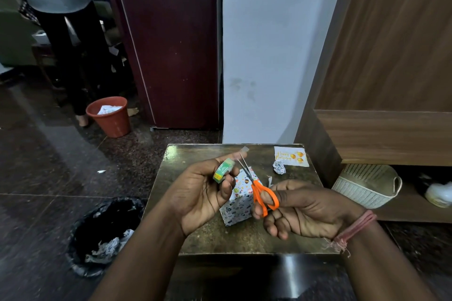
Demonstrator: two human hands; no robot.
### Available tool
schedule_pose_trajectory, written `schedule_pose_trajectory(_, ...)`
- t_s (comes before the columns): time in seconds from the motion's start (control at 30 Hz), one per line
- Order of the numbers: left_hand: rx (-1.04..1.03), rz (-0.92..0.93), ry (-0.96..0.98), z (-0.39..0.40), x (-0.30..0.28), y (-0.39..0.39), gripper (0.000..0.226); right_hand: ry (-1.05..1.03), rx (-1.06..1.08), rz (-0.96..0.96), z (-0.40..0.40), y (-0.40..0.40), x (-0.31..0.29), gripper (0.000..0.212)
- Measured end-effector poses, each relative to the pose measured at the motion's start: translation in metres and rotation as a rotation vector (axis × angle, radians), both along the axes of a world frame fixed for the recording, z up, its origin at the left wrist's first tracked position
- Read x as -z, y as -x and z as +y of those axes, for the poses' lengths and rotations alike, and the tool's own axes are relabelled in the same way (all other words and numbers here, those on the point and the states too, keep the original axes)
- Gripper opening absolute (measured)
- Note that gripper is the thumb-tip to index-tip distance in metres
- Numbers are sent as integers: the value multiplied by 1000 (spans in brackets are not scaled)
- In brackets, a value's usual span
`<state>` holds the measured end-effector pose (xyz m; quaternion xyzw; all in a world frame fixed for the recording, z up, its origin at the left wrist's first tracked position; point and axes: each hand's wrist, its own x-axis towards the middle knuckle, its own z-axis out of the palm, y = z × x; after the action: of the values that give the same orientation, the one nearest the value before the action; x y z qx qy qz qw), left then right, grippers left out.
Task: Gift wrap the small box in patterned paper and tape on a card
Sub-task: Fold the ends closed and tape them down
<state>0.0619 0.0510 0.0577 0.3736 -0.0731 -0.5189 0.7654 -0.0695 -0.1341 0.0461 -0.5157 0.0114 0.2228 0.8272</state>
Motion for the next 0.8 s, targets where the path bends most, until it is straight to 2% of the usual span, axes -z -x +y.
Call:
schedule_pose_trajectory(0.33,37,-3,-10,-1,1,2,43,4,66,-11,1,-3,0,43)
schedule_pose_trajectory(0.6,46,-13,-24,1,1,2,42,16,113,20,-1,-4,1,17)
schedule_pose_trajectory(0.73,12,-26,-34,1,2,0,43,58,117,-10,-2,-1,-1,21)
schedule_pose_trajectory(0.8,-11,-59,-40,2,2,-1,43,51,238,-37,-4,-1,-3,22)
